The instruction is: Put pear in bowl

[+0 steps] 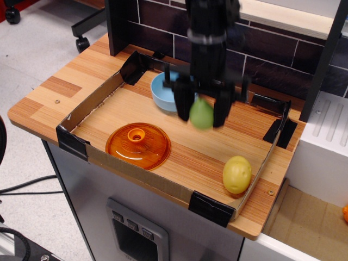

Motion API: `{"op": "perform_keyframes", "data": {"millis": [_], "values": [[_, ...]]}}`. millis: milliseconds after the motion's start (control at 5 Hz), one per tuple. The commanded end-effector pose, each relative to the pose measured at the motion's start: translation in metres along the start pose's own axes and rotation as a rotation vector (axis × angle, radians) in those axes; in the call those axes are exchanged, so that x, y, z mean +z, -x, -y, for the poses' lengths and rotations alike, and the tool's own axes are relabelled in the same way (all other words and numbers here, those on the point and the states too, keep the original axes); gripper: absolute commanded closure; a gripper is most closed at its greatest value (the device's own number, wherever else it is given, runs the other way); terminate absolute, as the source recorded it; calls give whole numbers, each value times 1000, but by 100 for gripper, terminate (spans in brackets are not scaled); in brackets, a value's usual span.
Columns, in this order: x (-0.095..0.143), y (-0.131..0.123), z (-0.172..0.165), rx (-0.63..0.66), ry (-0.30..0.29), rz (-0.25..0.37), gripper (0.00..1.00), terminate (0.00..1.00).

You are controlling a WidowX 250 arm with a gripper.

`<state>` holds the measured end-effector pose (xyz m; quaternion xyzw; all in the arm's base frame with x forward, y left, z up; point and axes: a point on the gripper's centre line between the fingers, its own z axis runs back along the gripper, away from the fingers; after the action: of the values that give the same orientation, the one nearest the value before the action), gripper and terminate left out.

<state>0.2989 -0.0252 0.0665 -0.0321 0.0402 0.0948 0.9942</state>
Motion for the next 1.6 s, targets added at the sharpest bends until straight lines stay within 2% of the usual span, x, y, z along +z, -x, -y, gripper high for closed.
{"op": "perform_keyframes", "data": {"millis": [0,200,400,600,800,1000,1200,1400], "values": [[52,-35,-20,127,-22,246,100,0],[44,-50,-36,187,-58,254,100,0],[44,-54,-52,207,-59,248,100,0],[30,-59,-65,228,-102,214,100,0],[19,-61,-70,247,-99,149,0,0],[14,-69,-68,258,-106,85,0,0],[26,-70,-64,239,-72,117,0,0],[49,-70,-59,237,-31,166,0,0]]}}
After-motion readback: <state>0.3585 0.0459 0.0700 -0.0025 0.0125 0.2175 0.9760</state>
